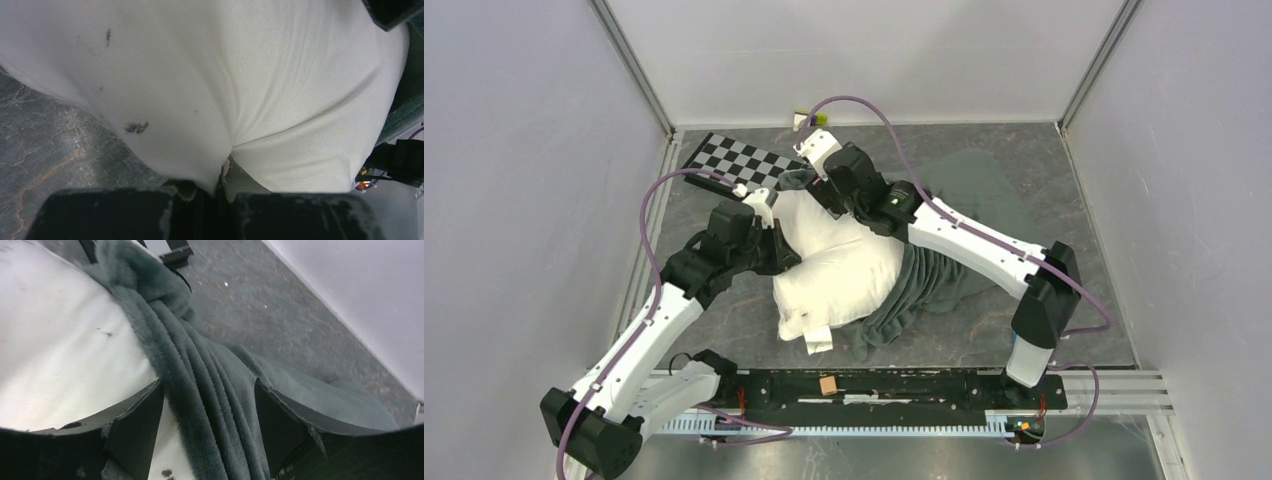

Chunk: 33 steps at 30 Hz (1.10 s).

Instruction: Remove the pillowcase from the pillow

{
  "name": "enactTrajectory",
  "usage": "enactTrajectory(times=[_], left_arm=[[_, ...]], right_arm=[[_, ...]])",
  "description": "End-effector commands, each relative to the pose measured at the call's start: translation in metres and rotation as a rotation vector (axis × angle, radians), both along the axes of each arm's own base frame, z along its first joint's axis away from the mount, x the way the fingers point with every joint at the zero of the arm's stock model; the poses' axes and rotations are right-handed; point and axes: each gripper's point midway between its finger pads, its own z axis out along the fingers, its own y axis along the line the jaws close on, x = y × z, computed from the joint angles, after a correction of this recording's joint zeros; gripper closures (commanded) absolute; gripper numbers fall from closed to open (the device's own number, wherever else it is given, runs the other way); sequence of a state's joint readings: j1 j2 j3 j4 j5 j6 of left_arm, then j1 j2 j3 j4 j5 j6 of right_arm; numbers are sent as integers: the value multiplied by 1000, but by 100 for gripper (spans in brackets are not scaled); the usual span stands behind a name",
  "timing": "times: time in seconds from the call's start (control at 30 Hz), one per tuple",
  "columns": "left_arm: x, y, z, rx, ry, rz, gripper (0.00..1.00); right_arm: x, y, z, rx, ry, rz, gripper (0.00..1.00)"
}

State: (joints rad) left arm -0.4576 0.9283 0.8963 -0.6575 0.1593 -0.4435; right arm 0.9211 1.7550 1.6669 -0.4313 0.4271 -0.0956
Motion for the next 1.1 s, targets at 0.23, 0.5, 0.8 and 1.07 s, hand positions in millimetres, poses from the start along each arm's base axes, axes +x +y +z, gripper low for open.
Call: enactTrajectory(times=[0.23,0.5,0.8,1.07], left_arm=[[2,8,17,50,-112,-28,98],[-8,23,29,88,-155,-11,98],[-10,35,34,114,-169,31,98],[-2,40,30,139,-143,94,98]], right_arm=[[30,-54,-12,-253,-139,-277,48],[88,-148,-37,-366,-110,-539,88],[112,-297,-74,-210,60,-837,90],[109,-287,-39,88,3,-674,97]])
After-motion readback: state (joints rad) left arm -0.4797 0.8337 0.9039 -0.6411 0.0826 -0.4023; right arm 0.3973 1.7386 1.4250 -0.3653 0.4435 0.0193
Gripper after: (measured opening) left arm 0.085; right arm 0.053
